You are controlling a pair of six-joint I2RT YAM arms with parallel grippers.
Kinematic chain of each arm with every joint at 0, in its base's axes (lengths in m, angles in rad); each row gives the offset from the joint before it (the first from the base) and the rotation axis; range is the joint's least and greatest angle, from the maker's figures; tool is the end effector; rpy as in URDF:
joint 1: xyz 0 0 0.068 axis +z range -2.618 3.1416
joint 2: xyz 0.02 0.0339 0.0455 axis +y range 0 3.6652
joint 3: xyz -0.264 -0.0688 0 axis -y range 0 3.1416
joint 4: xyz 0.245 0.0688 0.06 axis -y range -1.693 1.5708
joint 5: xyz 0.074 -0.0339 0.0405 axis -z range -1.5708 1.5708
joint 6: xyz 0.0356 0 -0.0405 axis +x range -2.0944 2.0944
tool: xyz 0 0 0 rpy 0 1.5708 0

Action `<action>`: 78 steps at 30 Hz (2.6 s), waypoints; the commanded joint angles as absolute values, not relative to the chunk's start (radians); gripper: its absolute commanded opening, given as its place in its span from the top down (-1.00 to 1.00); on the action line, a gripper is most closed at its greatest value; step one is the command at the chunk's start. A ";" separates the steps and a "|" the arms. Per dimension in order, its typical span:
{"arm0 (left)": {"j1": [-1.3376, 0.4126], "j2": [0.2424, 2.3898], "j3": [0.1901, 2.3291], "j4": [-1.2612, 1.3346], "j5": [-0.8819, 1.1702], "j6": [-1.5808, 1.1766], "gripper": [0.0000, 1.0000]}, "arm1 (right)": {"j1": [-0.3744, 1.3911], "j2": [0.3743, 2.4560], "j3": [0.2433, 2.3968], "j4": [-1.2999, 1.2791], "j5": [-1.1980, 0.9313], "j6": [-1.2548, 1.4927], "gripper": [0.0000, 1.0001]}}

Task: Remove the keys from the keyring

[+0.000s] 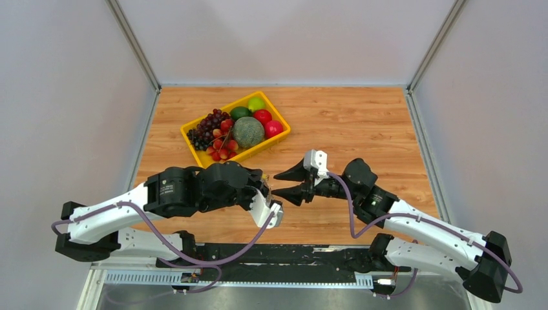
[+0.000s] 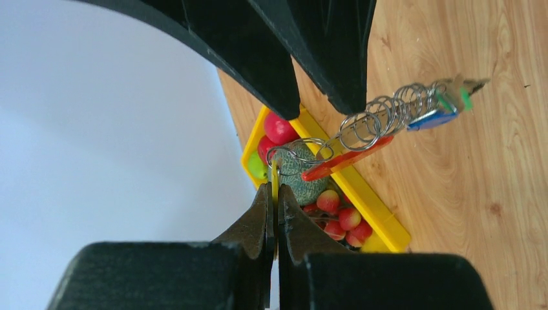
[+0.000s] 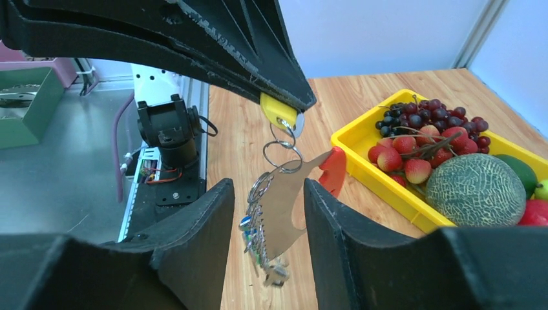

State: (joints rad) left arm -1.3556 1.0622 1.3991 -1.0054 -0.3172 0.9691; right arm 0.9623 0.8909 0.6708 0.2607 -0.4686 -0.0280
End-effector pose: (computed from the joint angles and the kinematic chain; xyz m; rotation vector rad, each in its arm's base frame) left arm 0.0509 -0.1808 0.4149 1.9490 1.0291 0.1405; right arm 0.1079 0.1830 0.3282 -1.1046 1.2127 1.0859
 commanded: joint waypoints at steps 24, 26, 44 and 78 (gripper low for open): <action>-1.389 1.030 1.399 -0.927 -0.301 0.932 1.00 | 0.963 0.927 0.737 0.268 -0.571 -0.006 0.92; -1.391 1.031 1.398 -0.925 -0.302 0.932 1.00 | 0.962 0.917 0.731 0.267 -0.567 -0.005 0.46; -1.421 1.037 1.419 -0.915 -0.324 0.945 1.00 | 0.962 0.927 0.711 0.261 -0.552 -0.006 0.35; -1.429 1.034 1.390 -0.896 -0.329 0.938 1.00 | 0.963 0.872 0.711 0.253 -0.530 0.033 0.44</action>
State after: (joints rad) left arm -1.4204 1.0546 1.3880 -0.9535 -0.3237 0.9451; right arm 0.9615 0.8982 0.6949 0.2218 -0.5308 0.0261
